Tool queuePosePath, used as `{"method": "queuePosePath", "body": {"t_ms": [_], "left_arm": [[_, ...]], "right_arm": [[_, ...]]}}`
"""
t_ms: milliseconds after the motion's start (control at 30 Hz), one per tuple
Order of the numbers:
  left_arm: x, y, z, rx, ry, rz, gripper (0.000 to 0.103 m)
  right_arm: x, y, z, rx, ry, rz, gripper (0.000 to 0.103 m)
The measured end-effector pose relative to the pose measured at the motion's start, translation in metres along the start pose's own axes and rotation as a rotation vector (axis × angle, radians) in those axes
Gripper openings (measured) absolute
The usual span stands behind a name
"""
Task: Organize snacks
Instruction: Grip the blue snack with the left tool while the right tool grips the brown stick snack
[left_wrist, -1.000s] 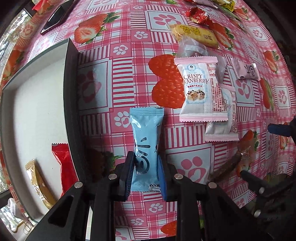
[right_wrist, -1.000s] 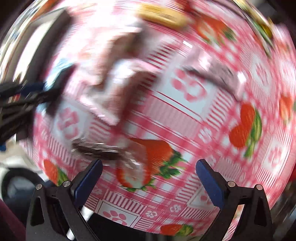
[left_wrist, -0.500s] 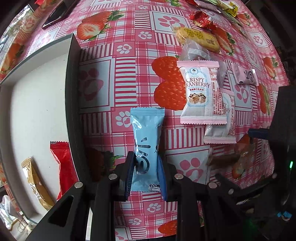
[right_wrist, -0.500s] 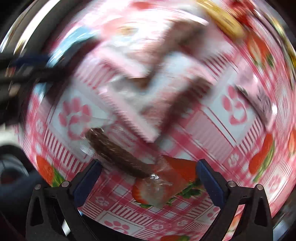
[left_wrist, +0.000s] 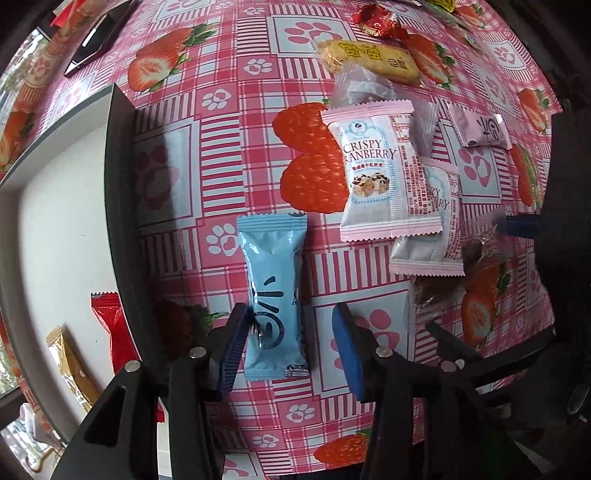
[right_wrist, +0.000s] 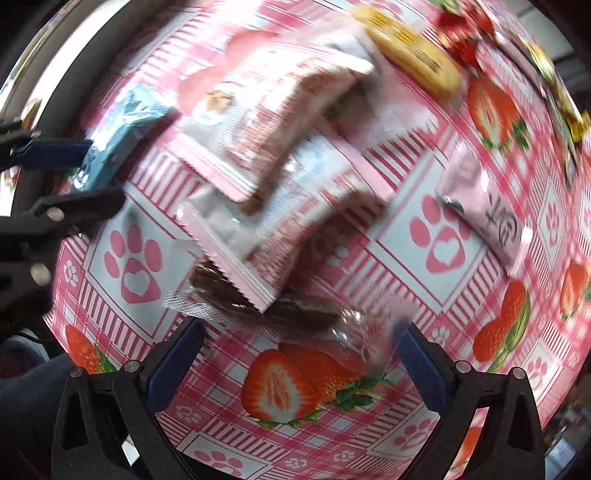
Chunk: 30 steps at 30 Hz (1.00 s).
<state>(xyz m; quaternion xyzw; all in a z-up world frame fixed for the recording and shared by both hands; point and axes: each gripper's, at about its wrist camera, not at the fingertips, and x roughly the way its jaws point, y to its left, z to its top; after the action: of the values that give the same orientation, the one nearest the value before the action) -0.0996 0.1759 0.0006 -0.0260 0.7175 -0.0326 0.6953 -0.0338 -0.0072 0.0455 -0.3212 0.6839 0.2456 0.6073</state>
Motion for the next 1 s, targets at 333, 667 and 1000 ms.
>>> {"method": "queuePosePath", "body": {"t_ms": [333,667,1000], "left_arm": [[-0.001,-0.012,0.001,-0.003,0.0,0.012,0.057],[-0.001,-0.005,0.001,-0.01,0.009,0.064,0.058],[0.008,-0.007,0.002,0.023,0.002,0.086,0.061]], "right_arm": [[0.012,0.03,-0.018,0.045,0.15,0.176,0.101],[-0.015,0.045,0.009,-0.043,-0.013,0.0,0.101],[-0.012,0.081,0.049,-0.09,-0.012,0.04,0.05]]}}
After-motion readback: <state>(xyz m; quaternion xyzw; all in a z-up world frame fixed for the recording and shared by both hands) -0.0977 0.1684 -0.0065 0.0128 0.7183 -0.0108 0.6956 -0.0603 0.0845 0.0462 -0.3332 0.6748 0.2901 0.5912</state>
